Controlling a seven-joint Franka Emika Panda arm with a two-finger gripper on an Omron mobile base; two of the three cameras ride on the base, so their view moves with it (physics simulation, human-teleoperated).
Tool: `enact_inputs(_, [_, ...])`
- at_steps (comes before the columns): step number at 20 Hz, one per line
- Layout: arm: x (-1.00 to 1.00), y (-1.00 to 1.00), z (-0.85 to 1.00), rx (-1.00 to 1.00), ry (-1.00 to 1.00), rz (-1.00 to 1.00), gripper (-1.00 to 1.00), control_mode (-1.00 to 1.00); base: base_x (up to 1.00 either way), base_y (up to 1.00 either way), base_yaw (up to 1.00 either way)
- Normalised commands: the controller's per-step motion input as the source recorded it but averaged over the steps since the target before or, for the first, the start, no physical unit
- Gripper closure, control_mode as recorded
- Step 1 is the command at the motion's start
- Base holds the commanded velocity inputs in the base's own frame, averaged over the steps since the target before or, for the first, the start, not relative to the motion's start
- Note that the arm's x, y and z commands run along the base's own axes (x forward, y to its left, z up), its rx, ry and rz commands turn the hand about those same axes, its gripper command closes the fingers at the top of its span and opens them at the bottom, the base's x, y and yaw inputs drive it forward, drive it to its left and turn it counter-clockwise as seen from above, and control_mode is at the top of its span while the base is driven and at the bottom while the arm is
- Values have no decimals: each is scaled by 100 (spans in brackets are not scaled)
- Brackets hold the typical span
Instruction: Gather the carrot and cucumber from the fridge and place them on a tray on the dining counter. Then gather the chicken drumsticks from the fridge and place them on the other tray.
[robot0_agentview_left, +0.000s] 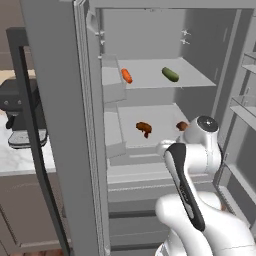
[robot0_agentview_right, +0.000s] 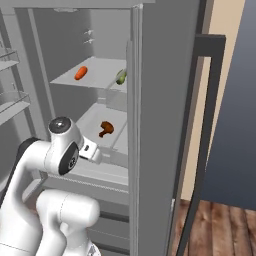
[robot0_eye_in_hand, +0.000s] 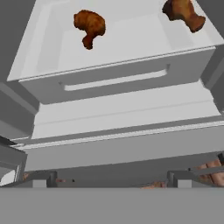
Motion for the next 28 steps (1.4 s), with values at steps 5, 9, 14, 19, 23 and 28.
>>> enact_inputs(5, [5,24,20,-24,-21,0,-100,-100,0,0,0])
enact_inputs(9, [4,8,42,-24,-3,0,-100,-100,0,0,0])
enact_inputs(14, [17,0,56,-9,-3,0,-100,-100,0,0,0])
enact_inputs(19, [12,-13,67,0,-1,0,-100,-100,0,0,0])
enact_inputs(23, [3,-39,48,7,0,0,-100,-100,0,0,0])
enact_inputs(28, [0,-41,13,17,-6,18,-100,-100,0,0,0])
